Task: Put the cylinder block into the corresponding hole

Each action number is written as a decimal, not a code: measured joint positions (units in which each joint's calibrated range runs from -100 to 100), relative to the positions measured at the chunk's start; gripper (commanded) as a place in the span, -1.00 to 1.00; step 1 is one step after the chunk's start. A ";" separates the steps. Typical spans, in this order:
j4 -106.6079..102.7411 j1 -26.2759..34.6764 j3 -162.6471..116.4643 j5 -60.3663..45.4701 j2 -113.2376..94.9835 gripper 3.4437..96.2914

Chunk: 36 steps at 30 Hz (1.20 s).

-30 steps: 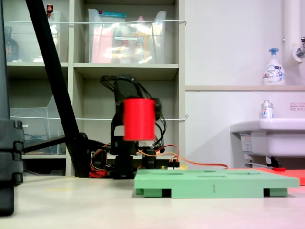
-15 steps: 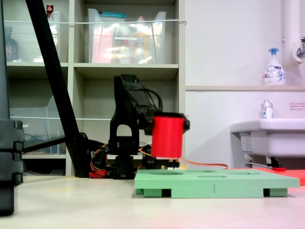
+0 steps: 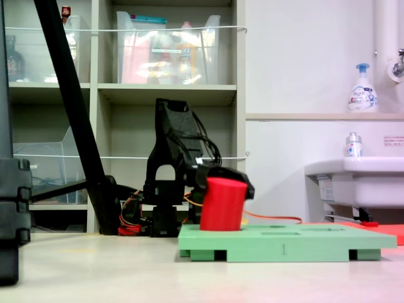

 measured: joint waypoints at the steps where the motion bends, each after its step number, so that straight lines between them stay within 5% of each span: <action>1: 0.10 0.00 0.00 -0.05 1.23 -0.24; 6: 0.59 0.39 0.00 -0.05 5.61 -0.22; 10: 5.78 0.49 -0.78 -0.05 9.44 0.14; 19: 7.54 0.68 -8.43 -0.05 5.88 0.19; 25: 3.52 0.63 -12.15 -0.24 -8.07 0.72; 36: -9.99 0.10 -13.23 -0.24 -26.13 0.72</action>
